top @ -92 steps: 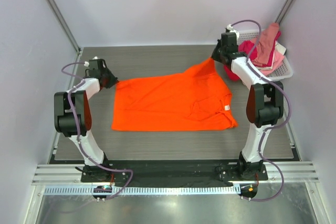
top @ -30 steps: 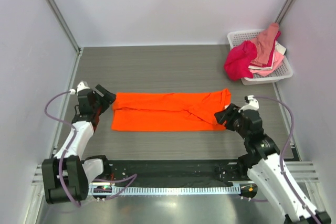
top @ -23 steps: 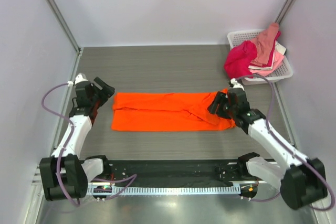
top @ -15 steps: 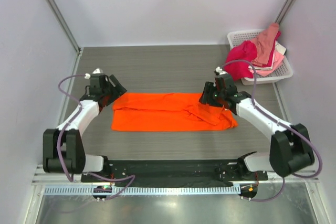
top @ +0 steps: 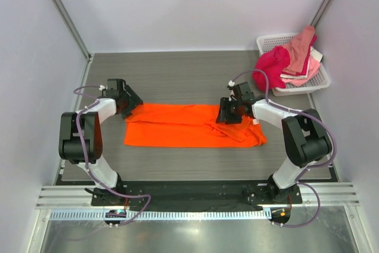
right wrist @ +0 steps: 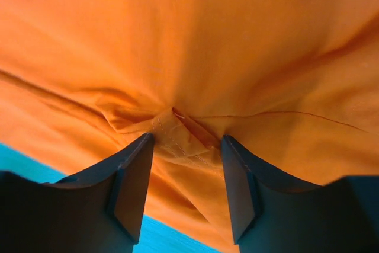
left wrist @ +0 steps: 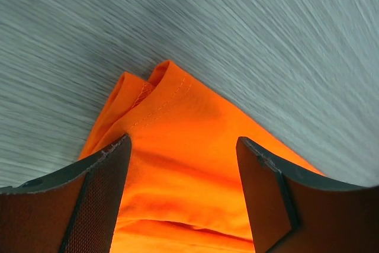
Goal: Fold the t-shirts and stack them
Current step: Fold the tshirt
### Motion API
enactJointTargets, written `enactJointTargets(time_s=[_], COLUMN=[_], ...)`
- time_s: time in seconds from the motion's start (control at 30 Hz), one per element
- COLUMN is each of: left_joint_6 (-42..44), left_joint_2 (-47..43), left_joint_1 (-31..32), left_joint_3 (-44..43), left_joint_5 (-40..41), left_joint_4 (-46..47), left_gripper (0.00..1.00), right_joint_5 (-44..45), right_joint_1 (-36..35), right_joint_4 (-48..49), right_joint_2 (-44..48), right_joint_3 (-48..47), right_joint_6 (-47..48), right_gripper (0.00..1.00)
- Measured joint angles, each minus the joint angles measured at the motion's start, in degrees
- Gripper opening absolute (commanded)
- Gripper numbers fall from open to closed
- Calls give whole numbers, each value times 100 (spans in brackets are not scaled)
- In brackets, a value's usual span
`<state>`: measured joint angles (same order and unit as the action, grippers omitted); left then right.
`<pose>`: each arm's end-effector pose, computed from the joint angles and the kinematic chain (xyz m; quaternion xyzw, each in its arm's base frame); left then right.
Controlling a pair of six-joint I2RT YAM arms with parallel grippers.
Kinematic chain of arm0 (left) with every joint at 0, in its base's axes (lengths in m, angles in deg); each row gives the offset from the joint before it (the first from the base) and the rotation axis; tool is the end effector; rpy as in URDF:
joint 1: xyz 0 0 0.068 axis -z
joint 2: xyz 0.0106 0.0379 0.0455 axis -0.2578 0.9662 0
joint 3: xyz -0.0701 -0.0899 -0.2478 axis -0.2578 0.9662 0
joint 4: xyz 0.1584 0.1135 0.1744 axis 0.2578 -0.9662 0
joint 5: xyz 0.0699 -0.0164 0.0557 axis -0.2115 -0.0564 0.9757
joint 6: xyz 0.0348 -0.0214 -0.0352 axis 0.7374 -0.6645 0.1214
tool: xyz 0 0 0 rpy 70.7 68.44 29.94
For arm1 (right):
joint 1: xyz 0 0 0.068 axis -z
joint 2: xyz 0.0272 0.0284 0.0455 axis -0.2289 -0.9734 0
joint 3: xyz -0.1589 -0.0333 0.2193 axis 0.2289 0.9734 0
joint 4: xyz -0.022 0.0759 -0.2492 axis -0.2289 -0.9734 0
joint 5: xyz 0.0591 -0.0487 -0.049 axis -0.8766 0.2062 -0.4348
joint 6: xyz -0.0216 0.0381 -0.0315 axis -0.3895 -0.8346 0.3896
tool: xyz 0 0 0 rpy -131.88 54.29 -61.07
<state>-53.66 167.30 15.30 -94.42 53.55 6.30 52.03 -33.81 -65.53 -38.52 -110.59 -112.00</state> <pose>0.3390 -0.0038 0.1638 -0.3447 0.8859 -0.1375 0.2781 0.3014 0.1214 0.1711 -0.0179 0.9552 0.1967 0.2202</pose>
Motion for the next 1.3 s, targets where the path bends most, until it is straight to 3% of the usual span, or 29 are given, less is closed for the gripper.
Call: enactJointTargets(time_s=[0.33,0.47,0.57,0.67,0.83,1.0,1.13,1.3], left_joint_6=[-227,-227,-223,-219,-188,-83,-50,-48], left_joint_2=[20,-26,-92,-173,-404,-896,-1637,-2531], left_joint_1=[-195,-195,-195,-197,-199,-125,140,387], left_joint_3=[-37,9,76,155,348,597,625,603], left_joint_5=[214,313,400,472,614,872,1235,1565], left_joint_4=[-31,-17,-15,-26,-138,-435,-734,-1012], left_gripper=[73,72,73,73,73,76,81,82], right_joint_5=[-1139,-1611,-1810,-1891,-1561,-664,83,518], right_joint_1=[-138,-376,-702,-973,-968,-706,-479,-479], right_joint_4=[426,481,549,601,498,306,201,164], right_joint_2=[317,743,1097,1499,2170,2363,1904,678], right_joint_3=[509,892,1193,1499,1646,1318,789,227], right_joint_6=[92,90,-15,-142,-339,-376,-358,-299], right_gripper=[23,24,60,70,69,60,55,43])
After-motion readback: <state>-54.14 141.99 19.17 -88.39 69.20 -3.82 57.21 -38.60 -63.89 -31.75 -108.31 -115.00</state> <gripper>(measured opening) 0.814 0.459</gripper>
